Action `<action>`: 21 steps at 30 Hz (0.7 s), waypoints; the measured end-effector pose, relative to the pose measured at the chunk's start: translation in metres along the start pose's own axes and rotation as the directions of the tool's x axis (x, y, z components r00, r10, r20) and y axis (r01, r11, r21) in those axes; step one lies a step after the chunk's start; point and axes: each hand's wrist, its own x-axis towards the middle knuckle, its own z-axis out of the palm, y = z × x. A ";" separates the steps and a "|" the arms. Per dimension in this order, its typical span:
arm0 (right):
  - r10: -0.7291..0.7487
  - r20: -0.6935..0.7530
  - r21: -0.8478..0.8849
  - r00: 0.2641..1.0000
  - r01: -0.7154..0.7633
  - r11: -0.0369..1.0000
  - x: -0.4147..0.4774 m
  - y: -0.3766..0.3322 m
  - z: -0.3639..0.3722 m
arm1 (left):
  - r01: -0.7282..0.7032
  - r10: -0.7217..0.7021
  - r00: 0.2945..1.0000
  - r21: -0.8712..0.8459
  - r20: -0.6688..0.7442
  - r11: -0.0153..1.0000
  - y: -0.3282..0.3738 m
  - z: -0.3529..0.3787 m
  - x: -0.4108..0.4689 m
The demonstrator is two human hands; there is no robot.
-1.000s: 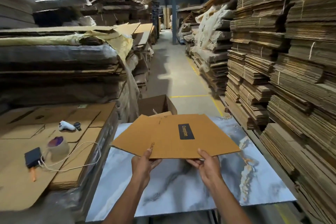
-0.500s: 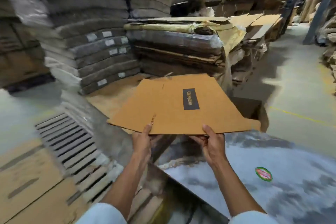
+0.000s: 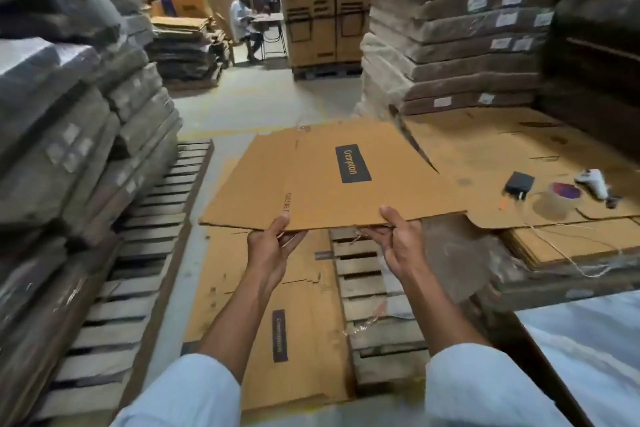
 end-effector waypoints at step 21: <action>0.505 -0.174 0.057 0.845 -0.504 0.862 0.165 0.527 -0.138 | 0.345 -0.364 0.882 -0.115 -0.300 0.931 -0.291 -0.410 0.290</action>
